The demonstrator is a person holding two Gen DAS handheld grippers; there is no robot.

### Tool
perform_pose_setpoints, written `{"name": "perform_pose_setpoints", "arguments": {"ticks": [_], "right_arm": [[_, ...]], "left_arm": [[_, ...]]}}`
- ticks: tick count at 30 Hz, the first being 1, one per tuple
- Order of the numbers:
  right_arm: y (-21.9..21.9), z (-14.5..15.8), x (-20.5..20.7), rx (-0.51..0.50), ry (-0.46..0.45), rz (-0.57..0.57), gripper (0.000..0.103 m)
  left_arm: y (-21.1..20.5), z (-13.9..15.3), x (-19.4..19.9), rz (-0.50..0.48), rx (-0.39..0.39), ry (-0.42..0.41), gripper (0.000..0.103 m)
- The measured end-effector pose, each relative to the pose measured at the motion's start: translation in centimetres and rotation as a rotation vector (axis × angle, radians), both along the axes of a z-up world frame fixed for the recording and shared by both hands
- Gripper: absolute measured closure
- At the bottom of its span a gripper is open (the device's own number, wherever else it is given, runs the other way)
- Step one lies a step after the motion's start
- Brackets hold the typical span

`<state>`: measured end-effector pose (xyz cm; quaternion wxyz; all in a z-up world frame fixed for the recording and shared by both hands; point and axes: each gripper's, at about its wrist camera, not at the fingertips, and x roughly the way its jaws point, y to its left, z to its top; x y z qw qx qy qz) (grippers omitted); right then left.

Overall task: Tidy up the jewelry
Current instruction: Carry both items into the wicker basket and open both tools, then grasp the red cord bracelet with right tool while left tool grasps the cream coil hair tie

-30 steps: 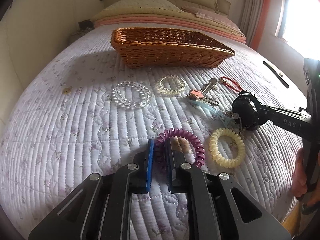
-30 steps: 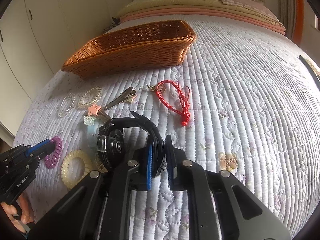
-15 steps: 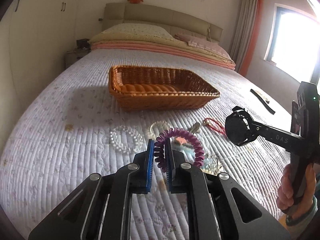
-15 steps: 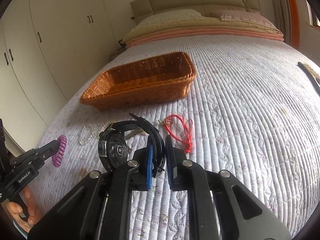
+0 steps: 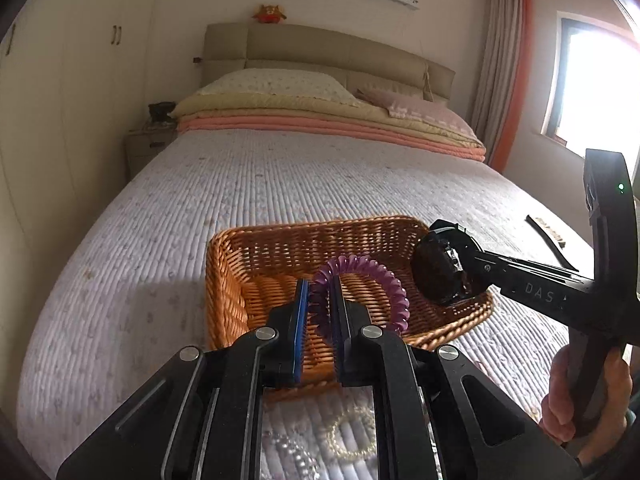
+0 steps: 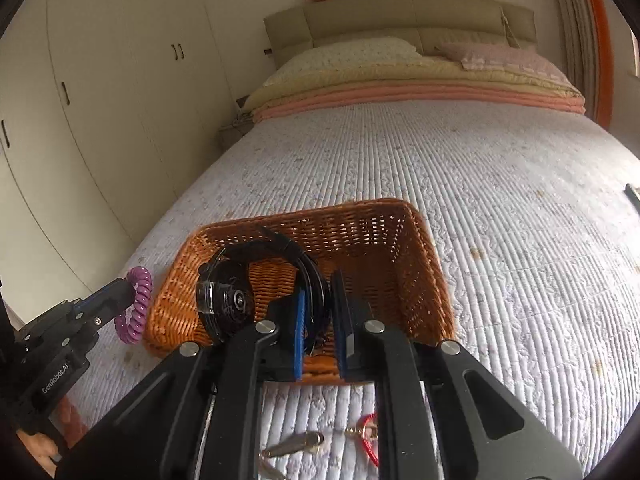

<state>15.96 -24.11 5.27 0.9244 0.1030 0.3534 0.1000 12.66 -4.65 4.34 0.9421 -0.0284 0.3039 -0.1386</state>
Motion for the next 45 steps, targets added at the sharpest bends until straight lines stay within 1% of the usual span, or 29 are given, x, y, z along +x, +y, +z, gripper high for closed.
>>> {"name": "perform_pose_setpoints", "arguments": {"ticks": [3, 6, 8, 10, 14, 15, 17, 18, 19, 22, 23, 25, 28, 31, 34, 37, 40, 42, 44, 45], "right_arm": [[0.3, -2.2, 3.1, -0.007, 0.084, -0.016, 0.093], [0.7, -4.3, 5.1, -0.034, 0.149, -0.027, 0.093], [1.1, -5.0, 5.2, -0.052, 0.172, -0.029, 0.093], [1.3, -5.5, 5.7, -0.060, 0.186, -0.030, 0.093], [1.3, -5.3, 5.8, -0.059, 0.193, -0.032, 0.091], [1.3, -5.0, 5.7, -0.055, 0.189, -0.034, 0.089], [0.3, -4.4, 4.9, -0.043, 0.168, -0.035, 0.077], [0.1, -4.0, 4.6, -0.041, 0.153, -0.038, 0.065], [0.0, -3.3, 4.0, -0.038, 0.130, -0.038, 0.056], [-0.1, -1.4, 2.0, -0.027, 0.085, -0.020, 0.056], [-0.2, -0.7, 1.1, -0.023, 0.066, -0.015, 0.056], [-0.3, 0.8, -1.3, -0.022, 0.025, 0.000, 0.056], [0.0, 2.5, -5.3, -0.039, -0.032, 0.027, 0.056], [0.6, 3.0, -8.9, -0.058, -0.071, 0.052, 0.056], [0.3, 2.8, -12.0, -0.084, -0.085, 0.065, 0.056], [0.0, 1.7, -14.0, -0.084, -0.063, 0.079, 0.056], [-1.2, 0.3, -15.5, -0.079, -0.030, 0.089, 0.057], [-2.0, -0.6, -15.8, -0.087, -0.014, 0.066, 0.057], [-3.0, -1.5, -15.2, -0.085, 0.006, 0.034, 0.057], [-3.5, -2.0, -14.7, -0.093, 0.017, 0.014, 0.059]], "left_arm": [[-0.6, -2.2, 2.6, 0.006, 0.033, 0.052, 0.094], [-1.3, -3.7, 3.7, 0.007, 0.078, 0.083, 0.094], [-1.7, -4.4, 4.2, 0.011, 0.102, 0.100, 0.094], [-1.8, -4.8, 4.5, 0.014, 0.105, 0.119, 0.094], [-1.6, -5.4, 5.2, 0.023, 0.110, 0.150, 0.092], [-1.4, -5.4, 5.3, 0.024, 0.099, 0.155, 0.092], [-1.0, -5.1, 5.1, 0.015, 0.063, 0.154, 0.087], [-0.9, -4.9, 4.8, 0.016, 0.055, 0.153, 0.075], [-0.7, -4.6, 4.4, 0.016, 0.047, 0.144, 0.068], [0.1, -3.2, 2.4, 0.004, 0.014, 0.105, 0.068], [0.6, -2.5, 1.4, -0.002, -0.009, 0.089, 0.068], [1.5, -1.1, -0.5, -0.013, -0.051, 0.057, 0.064], [2.9, 1.1, -4.1, -0.022, -0.101, 0.001, 0.062], [4.1, 2.7, -8.0, -0.025, -0.143, -0.036, 0.062], [4.1, 3.0, -10.9, -0.038, -0.154, -0.046, 0.062], [3.6, 2.1, -13.5, -0.070, -0.153, -0.024, 0.062], [2.2, -0.2, -15.3, -0.113, -0.122, 0.037, 0.062], [0.7, -2.3, -16.0, -0.141, -0.081, 0.085, 0.062], [-0.9, -4.6, -16.3, -0.159, -0.044, 0.144, 0.062], [-1.6, -5.6, -16.3, -0.176, -0.037, 0.173, 0.062]]}}
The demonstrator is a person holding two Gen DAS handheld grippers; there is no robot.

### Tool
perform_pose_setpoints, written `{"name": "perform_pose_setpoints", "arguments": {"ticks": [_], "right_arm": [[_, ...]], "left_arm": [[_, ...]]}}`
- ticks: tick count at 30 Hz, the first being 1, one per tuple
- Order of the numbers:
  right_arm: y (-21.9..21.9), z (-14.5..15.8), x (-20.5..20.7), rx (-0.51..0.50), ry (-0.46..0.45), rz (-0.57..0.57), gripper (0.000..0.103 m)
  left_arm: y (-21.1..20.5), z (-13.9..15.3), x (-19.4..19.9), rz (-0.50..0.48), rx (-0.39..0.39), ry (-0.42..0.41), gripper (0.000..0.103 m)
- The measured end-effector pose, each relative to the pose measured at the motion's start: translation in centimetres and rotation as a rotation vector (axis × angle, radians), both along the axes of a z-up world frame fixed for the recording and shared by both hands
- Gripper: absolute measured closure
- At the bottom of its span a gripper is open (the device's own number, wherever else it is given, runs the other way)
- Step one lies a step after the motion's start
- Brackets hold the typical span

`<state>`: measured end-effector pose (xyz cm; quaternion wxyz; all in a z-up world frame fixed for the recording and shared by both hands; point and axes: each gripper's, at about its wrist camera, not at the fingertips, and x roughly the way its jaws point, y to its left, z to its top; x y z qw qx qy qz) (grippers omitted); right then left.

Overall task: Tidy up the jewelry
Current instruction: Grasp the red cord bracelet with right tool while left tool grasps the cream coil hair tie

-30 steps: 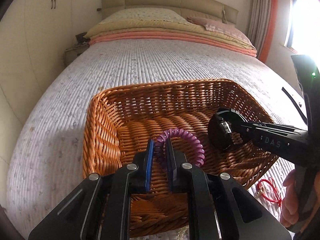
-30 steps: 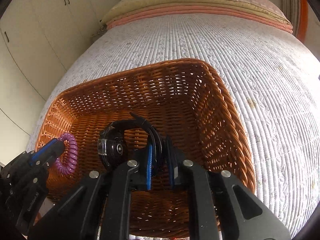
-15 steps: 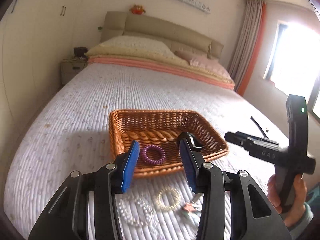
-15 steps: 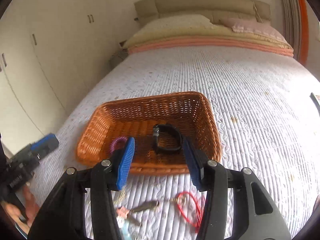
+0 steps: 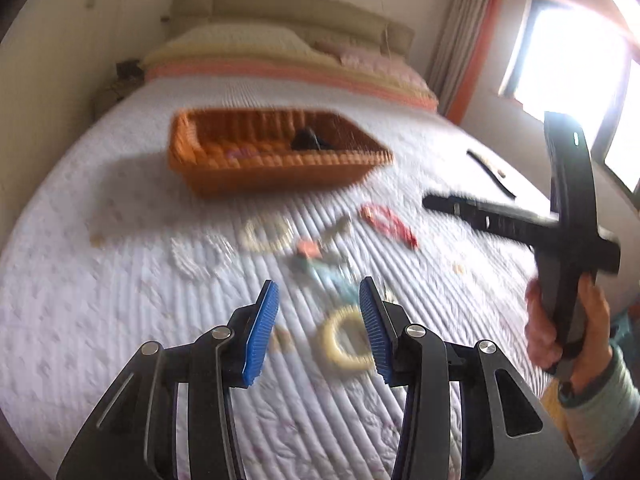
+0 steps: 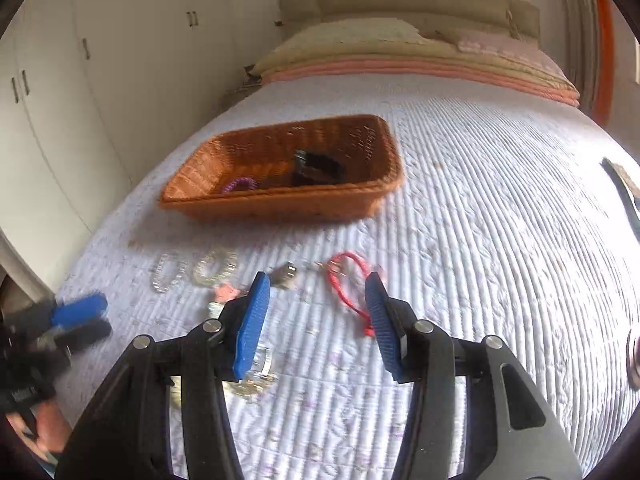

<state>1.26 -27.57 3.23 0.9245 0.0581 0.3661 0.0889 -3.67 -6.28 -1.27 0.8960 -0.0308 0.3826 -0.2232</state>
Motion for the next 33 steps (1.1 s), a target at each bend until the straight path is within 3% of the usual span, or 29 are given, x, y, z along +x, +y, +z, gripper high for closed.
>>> {"name": "perform_pose_setpoints", "arguments": {"ticks": [1, 9, 17, 20, 23, 28, 33], "right_arm": [[-0.5, -0.5, 0.5, -0.009, 0.015, -0.017, 0.065], [-1.6, -5.0, 3.0, 0.002, 0.096, -0.028, 0.071], [0.4, -6.7, 5.4, -0.047, 0.135, -0.010, 0.075], [1.0, -6.9, 5.5, -0.060, 0.146, 0.020, 0.097], [1.3, -6.7, 4.3, -0.088, 0.123, 0.036, 0.099], [0.4, -5.7, 1.2, -0.045, 0.090, 0.045, 0.099], [1.0, -2.4, -2.0, -0.061, -0.044, 0.107, 0.099]], "left_arm": [[-0.7, -1.0, -0.1, -0.016, 0.010, 0.022, 0.062], [-3.3, -4.6, 0.5, -0.035, 0.127, 0.063, 0.062], [-2.8, -4.9, 0.3, -0.011, 0.146, 0.046, 0.070], [-3.0, -4.8, -0.1, -0.007, 0.152, 0.039, 0.072], [-3.0, -4.9, -0.4, -0.005, 0.161, 0.035, 0.073], [-2.4, -4.8, -1.4, 0.005, 0.154, 0.040, 0.073], [-1.9, -4.9, -1.4, 0.008, 0.140, 0.042, 0.073]]}}
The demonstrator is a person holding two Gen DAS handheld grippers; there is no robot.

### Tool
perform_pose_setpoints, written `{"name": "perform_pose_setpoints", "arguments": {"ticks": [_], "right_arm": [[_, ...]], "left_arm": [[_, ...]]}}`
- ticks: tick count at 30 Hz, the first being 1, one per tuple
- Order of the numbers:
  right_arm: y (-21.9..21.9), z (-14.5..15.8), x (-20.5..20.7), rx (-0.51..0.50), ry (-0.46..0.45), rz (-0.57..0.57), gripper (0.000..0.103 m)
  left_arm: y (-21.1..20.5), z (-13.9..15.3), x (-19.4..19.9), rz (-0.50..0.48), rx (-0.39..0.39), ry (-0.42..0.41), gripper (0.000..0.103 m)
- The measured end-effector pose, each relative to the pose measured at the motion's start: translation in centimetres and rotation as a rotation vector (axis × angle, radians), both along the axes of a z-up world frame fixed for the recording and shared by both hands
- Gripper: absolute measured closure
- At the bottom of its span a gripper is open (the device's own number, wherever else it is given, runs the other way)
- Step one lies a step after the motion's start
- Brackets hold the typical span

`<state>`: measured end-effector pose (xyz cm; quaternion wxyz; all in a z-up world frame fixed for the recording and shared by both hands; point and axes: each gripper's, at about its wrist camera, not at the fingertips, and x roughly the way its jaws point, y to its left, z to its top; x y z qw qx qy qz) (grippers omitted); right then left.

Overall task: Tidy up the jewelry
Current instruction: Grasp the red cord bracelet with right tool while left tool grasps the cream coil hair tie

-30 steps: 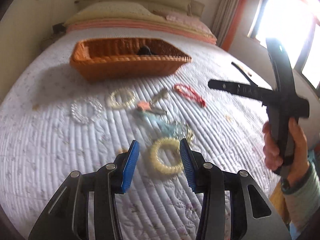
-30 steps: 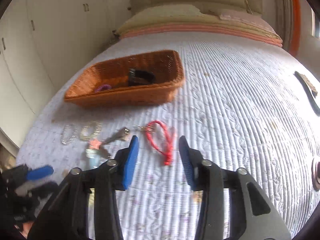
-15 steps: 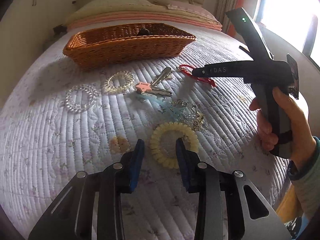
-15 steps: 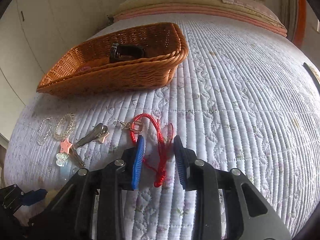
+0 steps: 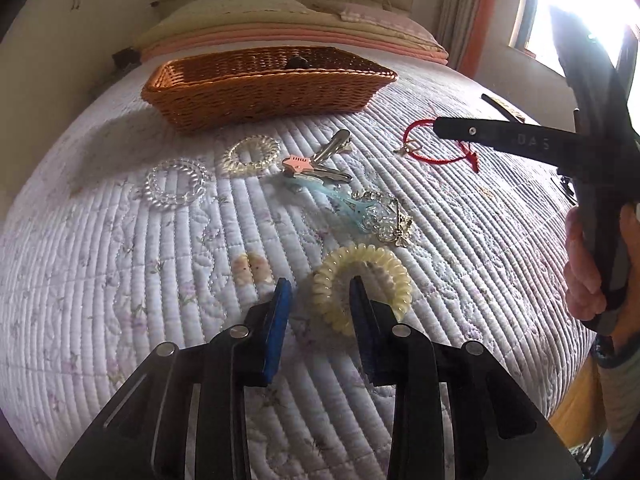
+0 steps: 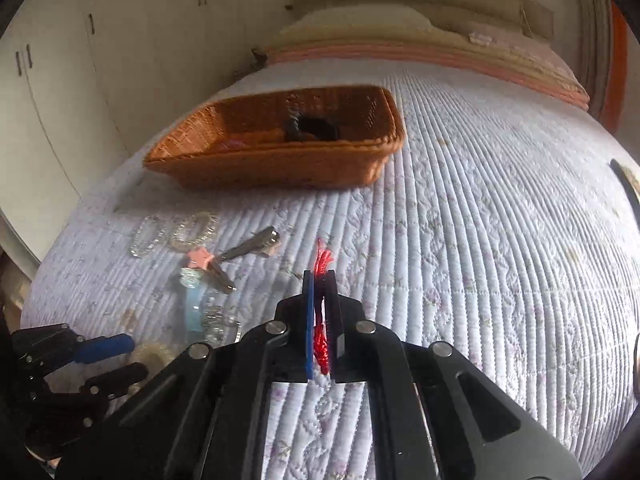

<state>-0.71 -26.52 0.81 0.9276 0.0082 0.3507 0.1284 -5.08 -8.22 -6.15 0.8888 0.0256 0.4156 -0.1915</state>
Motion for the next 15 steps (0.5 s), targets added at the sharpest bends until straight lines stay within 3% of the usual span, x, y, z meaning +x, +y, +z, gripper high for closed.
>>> {"name": "perform_pose_setpoints", "arguments": {"ticks": [2, 5, 8, 15], "right_arm": [[0.2, 0.6, -0.1, -0.025, -0.010, -0.011, 0.099], [-0.1, -0.9, 1.5, -0.105, 0.055, -0.093, 0.099], [-1.5, -2.3, 1.8, 0.001, 0.111, -0.074, 0.099], [-1.6, -1.8, 0.9, 0.037, 0.069, -0.054, 0.099]], "left_arm": [[0.0, 0.0, -0.1, 0.001, -0.001, -0.003, 0.073], [0.0, 0.0, 0.0, 0.000, 0.000, -0.005, 0.073], [0.1, 0.0, 0.0, -0.004, -0.006, -0.005, 0.073], [-0.2, 0.0, -0.3, -0.005, 0.009, -0.017, 0.076]]}}
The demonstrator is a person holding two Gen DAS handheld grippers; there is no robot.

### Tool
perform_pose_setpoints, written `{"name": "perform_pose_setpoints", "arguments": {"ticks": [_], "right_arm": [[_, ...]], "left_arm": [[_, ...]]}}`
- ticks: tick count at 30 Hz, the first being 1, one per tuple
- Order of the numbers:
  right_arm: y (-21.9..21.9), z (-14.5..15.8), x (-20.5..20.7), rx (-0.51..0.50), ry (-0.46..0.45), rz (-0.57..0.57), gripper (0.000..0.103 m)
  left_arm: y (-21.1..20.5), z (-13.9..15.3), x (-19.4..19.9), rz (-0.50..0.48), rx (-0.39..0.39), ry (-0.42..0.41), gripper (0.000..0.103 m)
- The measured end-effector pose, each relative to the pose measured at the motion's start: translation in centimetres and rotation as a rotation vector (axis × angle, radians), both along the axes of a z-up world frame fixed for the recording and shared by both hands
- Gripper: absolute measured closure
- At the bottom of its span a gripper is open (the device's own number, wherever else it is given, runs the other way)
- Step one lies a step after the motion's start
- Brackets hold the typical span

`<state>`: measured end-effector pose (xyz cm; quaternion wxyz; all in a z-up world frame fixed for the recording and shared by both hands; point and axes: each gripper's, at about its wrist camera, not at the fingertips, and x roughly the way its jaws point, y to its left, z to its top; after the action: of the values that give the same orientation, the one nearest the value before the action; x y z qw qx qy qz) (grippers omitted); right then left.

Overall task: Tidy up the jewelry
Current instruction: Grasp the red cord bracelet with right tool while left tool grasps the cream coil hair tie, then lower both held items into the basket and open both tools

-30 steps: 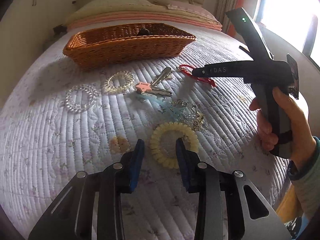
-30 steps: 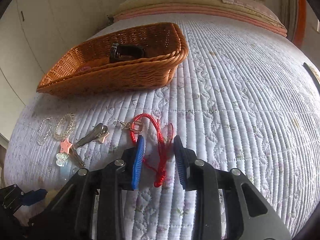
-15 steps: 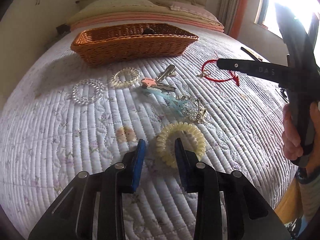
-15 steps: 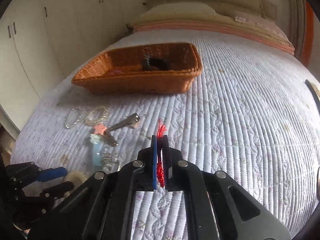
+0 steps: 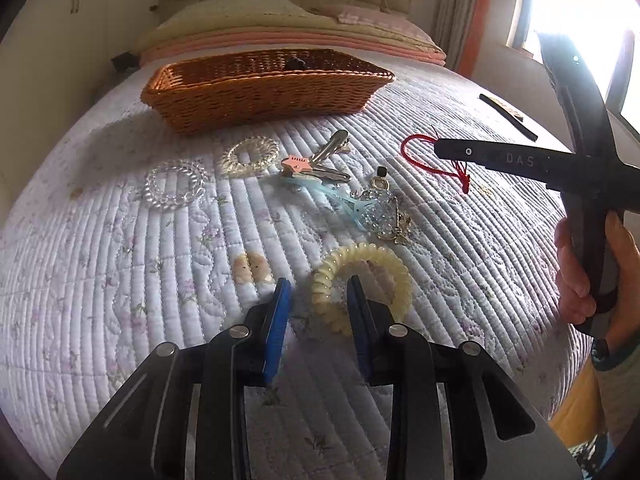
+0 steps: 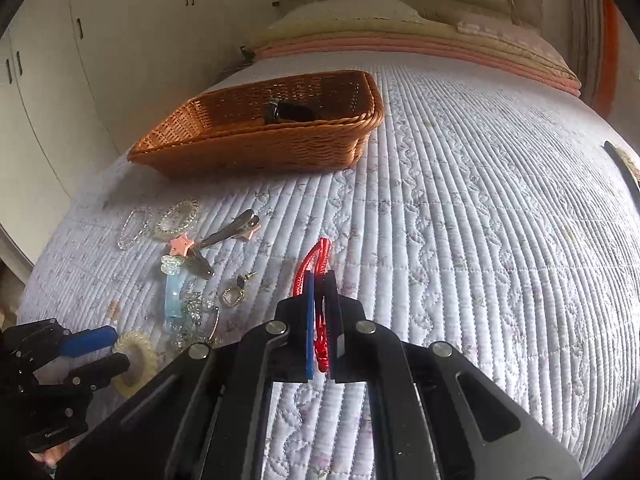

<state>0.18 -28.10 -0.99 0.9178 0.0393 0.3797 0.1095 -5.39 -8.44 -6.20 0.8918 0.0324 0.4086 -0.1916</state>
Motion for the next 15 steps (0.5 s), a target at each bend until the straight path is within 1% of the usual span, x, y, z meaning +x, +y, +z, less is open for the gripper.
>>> {"name": "perform_pose_setpoints", "arguments": {"ticks": [2, 3, 4, 6, 9, 13, 15], "right_arm": [[-0.1, 0.0, -0.2, 0.011, -0.007, 0.001, 0.099], [0.3, -0.2, -0.3, 0.011, -0.010, -0.001, 0.099], [0.3, -0.2, -0.4, 0.016, -0.013, -0.002, 0.099], [0.3, -0.3, -0.5, 0.032, -0.025, 0.001, 0.099], [0.4, 0.4, -1.2, 0.038, -0.053, 0.004, 0.099], [0.7, 2.6, -2.4, 0.044, -0.118, 0.019, 0.099], [1.0, 4.1, -2.8, 0.049, -0.154, 0.028, 0.099]], "left_arm": [[-0.3, 0.0, -0.1, 0.008, 0.025, -0.012, 0.084], [-0.4, 0.0, -0.1, 0.013, 0.040, -0.023, 0.094], [-0.3, 0.0, -0.1, 0.016, 0.038, -0.027, 0.094], [0.2, 0.2, 0.0, 0.031, 0.006, -0.030, 0.094], [1.1, 0.8, 0.1, 0.060, -0.027, -0.050, 0.094], [2.0, 2.8, 0.2, 0.088, -0.061, -0.105, 0.094], [2.4, 4.5, 0.5, 0.097, -0.078, -0.146, 0.094]]}}
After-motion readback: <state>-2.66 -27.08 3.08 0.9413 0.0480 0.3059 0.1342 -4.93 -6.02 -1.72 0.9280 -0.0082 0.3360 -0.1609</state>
